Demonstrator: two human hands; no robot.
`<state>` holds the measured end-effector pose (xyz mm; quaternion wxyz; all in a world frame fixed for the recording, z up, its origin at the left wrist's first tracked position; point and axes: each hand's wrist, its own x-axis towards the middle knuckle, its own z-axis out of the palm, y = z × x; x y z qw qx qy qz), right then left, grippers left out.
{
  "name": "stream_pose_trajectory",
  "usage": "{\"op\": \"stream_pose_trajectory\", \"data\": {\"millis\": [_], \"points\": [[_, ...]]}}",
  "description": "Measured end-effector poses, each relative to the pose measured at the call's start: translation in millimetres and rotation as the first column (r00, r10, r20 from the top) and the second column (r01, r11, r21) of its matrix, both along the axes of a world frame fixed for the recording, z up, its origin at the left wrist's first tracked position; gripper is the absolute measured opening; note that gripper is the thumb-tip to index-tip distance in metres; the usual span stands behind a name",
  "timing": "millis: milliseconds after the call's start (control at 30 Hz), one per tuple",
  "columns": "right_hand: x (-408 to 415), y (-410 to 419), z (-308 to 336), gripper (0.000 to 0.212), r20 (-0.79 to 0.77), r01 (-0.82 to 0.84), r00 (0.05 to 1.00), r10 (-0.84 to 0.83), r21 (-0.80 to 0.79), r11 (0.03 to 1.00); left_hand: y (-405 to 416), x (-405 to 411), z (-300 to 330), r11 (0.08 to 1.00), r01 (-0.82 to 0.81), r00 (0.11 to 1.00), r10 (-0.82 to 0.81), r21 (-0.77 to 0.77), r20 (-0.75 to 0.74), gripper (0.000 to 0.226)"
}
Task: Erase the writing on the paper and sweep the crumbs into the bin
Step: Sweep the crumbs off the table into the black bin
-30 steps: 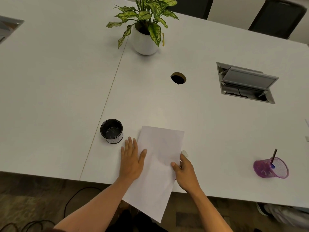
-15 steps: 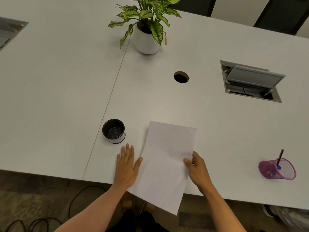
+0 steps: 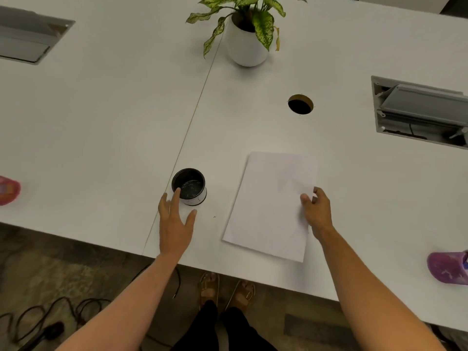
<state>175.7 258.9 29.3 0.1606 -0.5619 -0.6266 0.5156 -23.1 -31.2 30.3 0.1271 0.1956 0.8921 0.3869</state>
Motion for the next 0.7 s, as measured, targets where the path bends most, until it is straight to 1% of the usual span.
{"op": "stream_pose_trajectory", "data": {"millis": [133,300,367,433,500,567,633,667,700], "points": [[-20.6,23.9,-4.3,0.035,0.041,-0.050,0.998,0.048,0.042,0.998,0.4,-15.5,-6.0,0.995,0.084,0.996,-0.085,-0.049,-0.027,0.057],[-40.8,39.9,-5.6,0.038,0.061,-0.093,0.994,0.088,0.090,0.992,5.9,-27.8,-10.0,0.995,0.083,0.993,-0.087,-0.061,-0.078,0.036],[-47.7,42.2,-5.7,0.045,0.116,-0.114,0.988,0.097,0.151,0.982,9.7,-29.4,-8.5,0.995,0.076,0.990,-0.082,-0.057,-0.112,0.028],[-51.9,37.0,-9.7,0.055,0.215,-0.197,0.966,0.142,0.260,0.945,11.2,-29.4,-7.8,0.997,0.061,0.989,-0.067,-0.047,-0.132,0.022],[-51.9,20.0,-13.9,0.061,0.320,-0.374,0.910,0.263,0.362,0.854,11.2,-26.7,-8.5,0.998,0.045,0.987,-0.050,-0.036,-0.150,0.020],[-48.3,-5.6,-22.9,0.062,0.398,-0.587,0.802,0.446,0.385,0.712,9.7,-23.1,-9.9,0.999,0.043,0.985,-0.045,-0.018,-0.166,0.018],[-42.7,-33.7,-32.4,0.062,0.476,-0.764,0.641,0.602,0.317,0.562,7.7,-18.9,-9.1,0.999,0.040,0.986,-0.040,-0.007,-0.159,0.017],[-39.6,-46.0,-36.6,0.062,0.515,-0.824,0.560,0.649,0.266,0.500,6.7,-16.8,-7.6,0.999,0.038,0.988,-0.039,-0.006,-0.153,0.016],[-36.5,-55.8,-41.5,0.063,0.552,-0.855,0.507,0.662,0.226,0.467,5.3,-15.0,-6.5,0.999,0.039,0.988,-0.039,-0.006,-0.149,0.016]]}}
